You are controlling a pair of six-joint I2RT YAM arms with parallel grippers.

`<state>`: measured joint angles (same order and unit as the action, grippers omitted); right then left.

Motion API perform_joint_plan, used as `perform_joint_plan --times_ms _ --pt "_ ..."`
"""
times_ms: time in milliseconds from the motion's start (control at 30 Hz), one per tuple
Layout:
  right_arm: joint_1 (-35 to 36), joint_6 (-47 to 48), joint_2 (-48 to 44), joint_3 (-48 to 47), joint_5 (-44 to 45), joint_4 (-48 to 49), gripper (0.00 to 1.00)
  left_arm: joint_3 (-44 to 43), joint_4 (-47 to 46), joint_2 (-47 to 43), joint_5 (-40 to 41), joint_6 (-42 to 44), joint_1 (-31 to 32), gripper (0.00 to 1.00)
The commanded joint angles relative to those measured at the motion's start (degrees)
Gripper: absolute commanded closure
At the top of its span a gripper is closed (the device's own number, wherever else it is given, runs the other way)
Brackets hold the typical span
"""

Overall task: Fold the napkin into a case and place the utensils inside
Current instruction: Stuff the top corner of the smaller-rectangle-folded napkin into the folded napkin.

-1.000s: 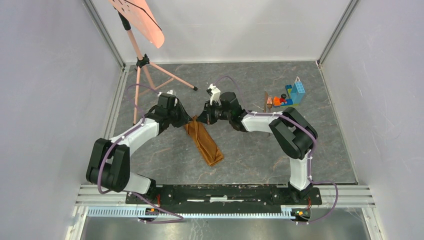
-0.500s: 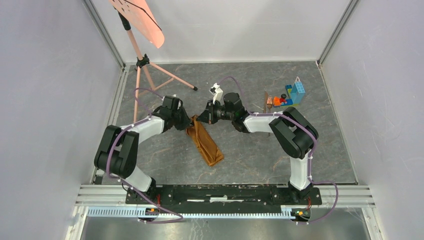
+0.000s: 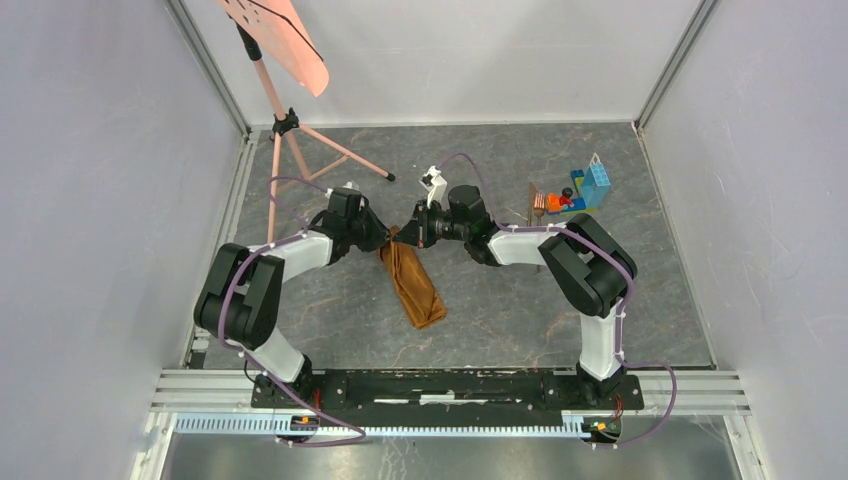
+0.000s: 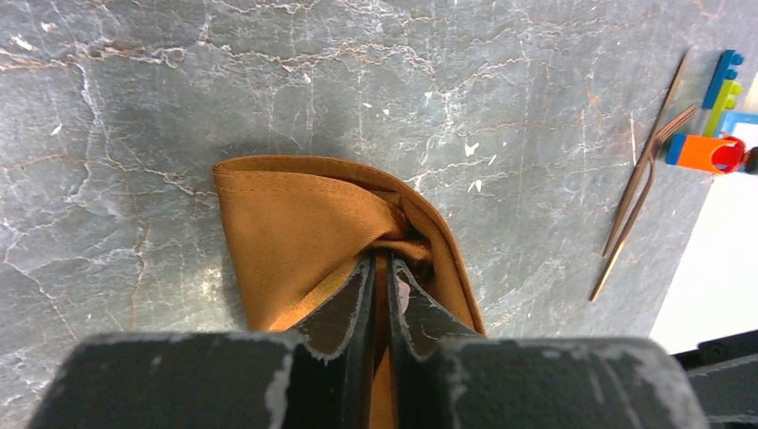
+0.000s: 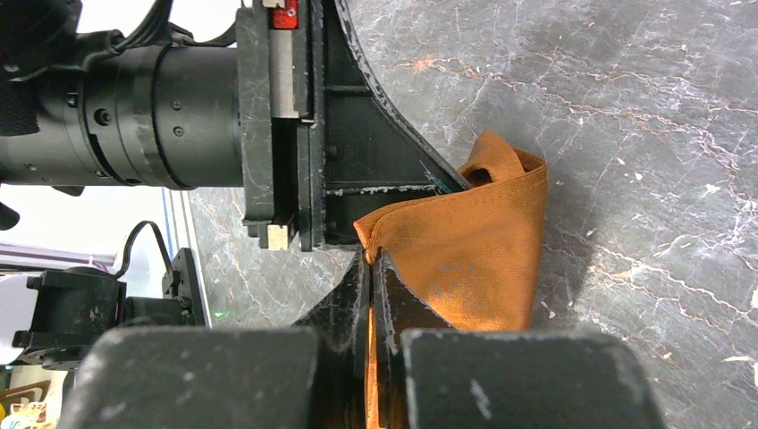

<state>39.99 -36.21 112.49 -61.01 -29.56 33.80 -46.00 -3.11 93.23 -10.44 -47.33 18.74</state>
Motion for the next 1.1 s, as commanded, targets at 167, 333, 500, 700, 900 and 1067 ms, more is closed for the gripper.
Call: perform_joint_plan --times_ms 167,333,500,700,900,1067 --pt "-0.51 -0.32 0.63 0.72 -1.18 2.93 1.0 0.4 -2.86 -3.51 2.38 -3.26 0.42 0.86" --pt "-0.57 -0.78 0.88 0.98 -1.14 3.32 1.0 -4.39 -3.43 2.52 -0.19 -3.97 0.5 0.88" --pt "-0.54 -1.86 1.91 0.69 -1.21 4.1 1.0 -6.32 -4.9 7.81 -0.2 -4.39 0.55 0.9" --pt "-0.94 -2.36 3.13 0.48 -0.94 4.4 1.0 -8.14 -1.19 6.08 0.48 -0.43 0.68 0.85" --pt "-1.93 -1.53 3.68 0.34 -0.68 3.73 1.0 -8.29 9.31 -5.02 -2.12 5.13 0.66 0.58" --pt "-2.02 -1.45 4.41 -0.54 -0.94 3.37 1.0 -9.29 18.0 -7.39 1.68 9.47 0.68 0.54"
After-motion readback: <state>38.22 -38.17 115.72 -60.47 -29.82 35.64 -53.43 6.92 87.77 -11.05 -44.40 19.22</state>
